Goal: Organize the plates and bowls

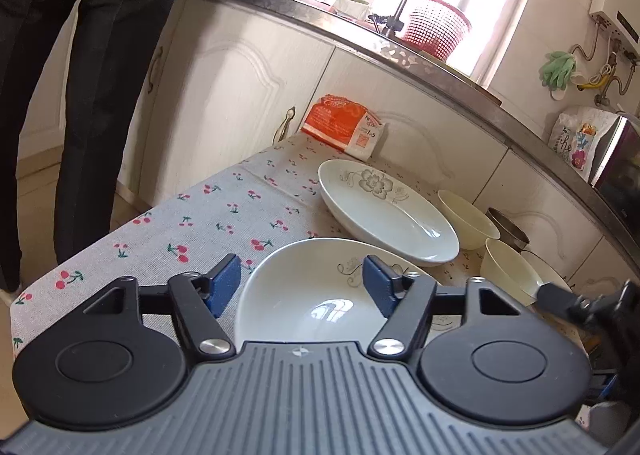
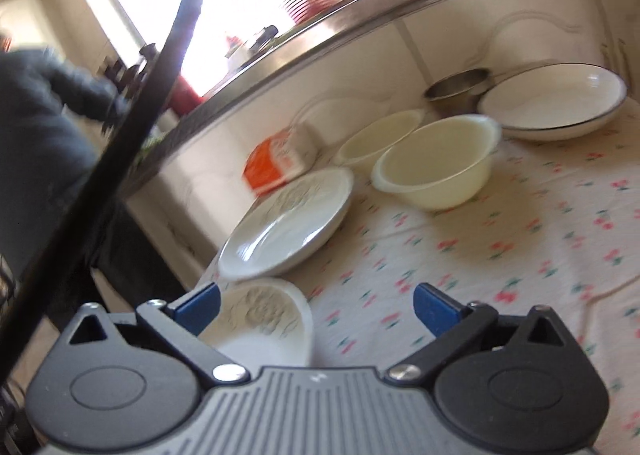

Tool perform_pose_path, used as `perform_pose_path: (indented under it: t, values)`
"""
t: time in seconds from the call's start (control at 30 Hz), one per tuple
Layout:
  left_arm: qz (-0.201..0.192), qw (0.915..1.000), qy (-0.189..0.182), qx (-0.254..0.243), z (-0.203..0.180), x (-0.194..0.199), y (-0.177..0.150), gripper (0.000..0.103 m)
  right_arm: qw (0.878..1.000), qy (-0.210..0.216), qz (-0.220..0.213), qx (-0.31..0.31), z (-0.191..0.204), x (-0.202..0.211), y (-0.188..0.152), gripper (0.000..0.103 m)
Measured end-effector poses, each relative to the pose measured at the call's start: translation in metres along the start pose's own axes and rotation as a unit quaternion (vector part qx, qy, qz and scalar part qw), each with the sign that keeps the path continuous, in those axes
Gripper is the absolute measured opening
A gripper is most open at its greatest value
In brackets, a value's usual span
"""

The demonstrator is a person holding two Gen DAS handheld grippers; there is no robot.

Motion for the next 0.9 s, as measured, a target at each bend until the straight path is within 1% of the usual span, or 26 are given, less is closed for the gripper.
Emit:
perform_pose_path:
  t: [0.03, 0.1, 0.17, 0.3, 0.37, 0.5, 0.7, 0.8, 0.9]
  values:
    - [-0.001, 1.0, 0.001, -0.007, -0.003, 0.0, 0.0, 0.089, 1.0, -0.003, -0.009, -0.013, -0.007, 0.003, 0.006, 0.102]
    - [-0.005, 0.9997, 0.006, -0.022, -0.01, 0.001, 0.0, 0.098, 0.999, -0.008, -0.029, -0.036, -0.023, 0.01, 0.016, 0.102]
    - [-0.007, 0.9993, 0.011, -0.036, -0.018, 0.002, 0.001, 0.099, 0.997, -0.019, -0.047, -0.051, -0.038, 0.017, 0.026, 0.102]
    - [-0.002, 0.9985, -0.002, -0.055, -0.034, 0.003, 0.002, 0.103, 0.993, -0.046, -0.089, -0.061, -0.065, 0.03, 0.041, 0.102]
    - [0.002, 0.9979, -0.002, -0.065, -0.042, 0.002, 0.003, 0.103, 0.991, -0.055, -0.099, -0.067, -0.078, 0.033, 0.046, 0.102]
    - [-0.004, 0.9957, -0.01, -0.092, -0.059, 0.004, 0.007, 0.103, 0.988, -0.054, -0.106, -0.098, -0.103, 0.037, 0.055, 0.102]
    - [0.005, 0.9916, -0.03, -0.126, -0.083, -0.005, 0.01, 0.103, 0.984, -0.053, -0.122, -0.12, -0.125, 0.043, 0.07, 0.102]
    - [0.011, 0.9869, -0.049, -0.153, -0.105, -0.012, 0.014, 0.103, 0.981, -0.051, -0.135, -0.131, -0.136, 0.048, 0.084, 0.102]
    - [0.017, 0.9817, -0.079, -0.173, -0.132, -0.022, 0.022, 0.103, 0.977, -0.055, -0.143, -0.15, -0.146, 0.051, 0.102, 0.102]
Point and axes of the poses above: each gripper's, at about its wrist camera, not at the fingertips, and x roughly against the way its jaws point, z to its left, y to its top, the point moved 2 cm from there along -x, roughly the way its jaws point, and after that the axes turned 1 degree about -y, right-handed, at the moved point
